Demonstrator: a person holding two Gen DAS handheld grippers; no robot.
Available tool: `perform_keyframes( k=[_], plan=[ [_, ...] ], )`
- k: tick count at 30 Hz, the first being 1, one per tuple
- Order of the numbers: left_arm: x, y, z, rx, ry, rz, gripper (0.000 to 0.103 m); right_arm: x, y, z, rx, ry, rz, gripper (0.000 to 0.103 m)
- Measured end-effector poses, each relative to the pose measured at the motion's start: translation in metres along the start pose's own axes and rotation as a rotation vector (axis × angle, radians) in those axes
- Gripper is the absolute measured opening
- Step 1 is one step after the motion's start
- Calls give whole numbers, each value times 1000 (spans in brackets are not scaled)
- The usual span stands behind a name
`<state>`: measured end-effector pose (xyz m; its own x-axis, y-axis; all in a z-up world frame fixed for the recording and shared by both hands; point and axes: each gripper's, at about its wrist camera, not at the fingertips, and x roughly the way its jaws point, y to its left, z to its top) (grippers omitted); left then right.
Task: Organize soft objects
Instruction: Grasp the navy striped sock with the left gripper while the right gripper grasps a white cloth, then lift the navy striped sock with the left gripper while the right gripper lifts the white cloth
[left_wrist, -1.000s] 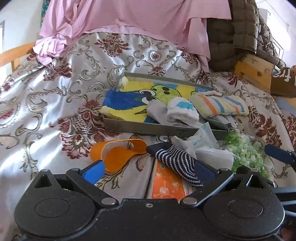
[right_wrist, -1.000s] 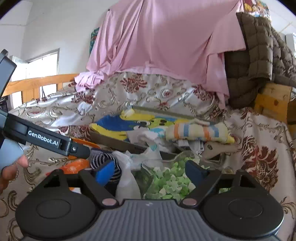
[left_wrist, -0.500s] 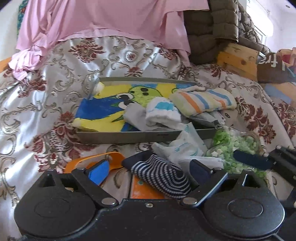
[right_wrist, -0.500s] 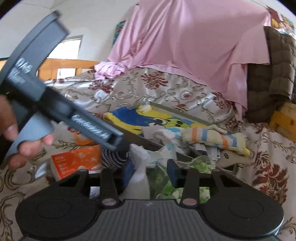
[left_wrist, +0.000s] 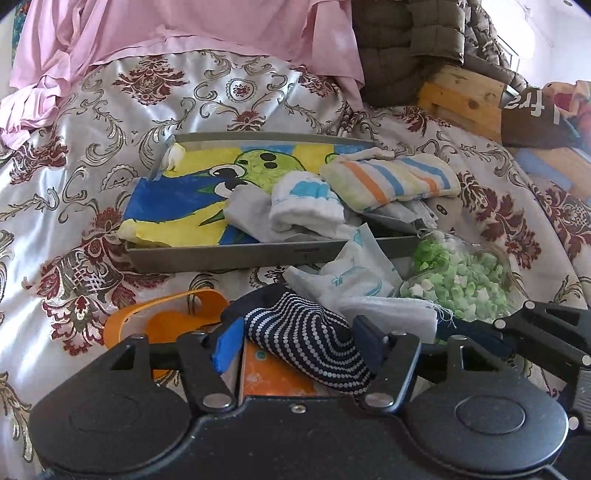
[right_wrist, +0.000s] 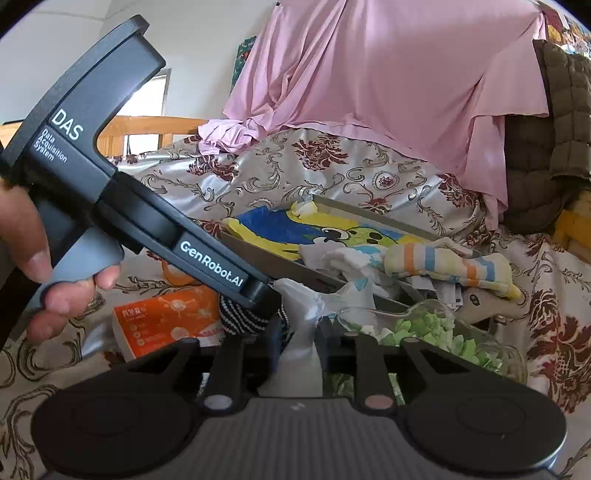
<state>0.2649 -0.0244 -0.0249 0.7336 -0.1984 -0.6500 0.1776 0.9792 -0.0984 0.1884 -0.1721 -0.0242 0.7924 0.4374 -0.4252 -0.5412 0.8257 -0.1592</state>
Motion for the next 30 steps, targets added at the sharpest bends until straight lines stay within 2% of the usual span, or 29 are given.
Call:
perform_keyframes(
  k=[4, 7, 9, 11, 17, 24, 30],
  plan=[
    [-1, -1, 1, 9, 1, 19, 53, 0, -3, 1, 24, -5, 0, 10],
    [-3, -4, 2, 39, 7, 16, 30, 0, -8, 2, 55, -4, 1, 5],
    [-3, -9, 2, 65, 13, 24, 25, 0, -9, 2, 64, -7, -8, 4],
    [-3, -16, 1, 99, 13, 28, 14, -3, -12, 3, 73, -19, -16, 4],
    [-10, -27, 2, 118, 17, 33, 6, -14, -22, 10, 108, -64, -53, 4],
    [-36, -28, 9, 139, 13, 58, 4, -28, -41, 20, 143, -114, -127, 4],
    [-57, -20, 12, 141, 5, 121, 4, -34, -56, 22, 171, -113, -216, 4]
  ],
)
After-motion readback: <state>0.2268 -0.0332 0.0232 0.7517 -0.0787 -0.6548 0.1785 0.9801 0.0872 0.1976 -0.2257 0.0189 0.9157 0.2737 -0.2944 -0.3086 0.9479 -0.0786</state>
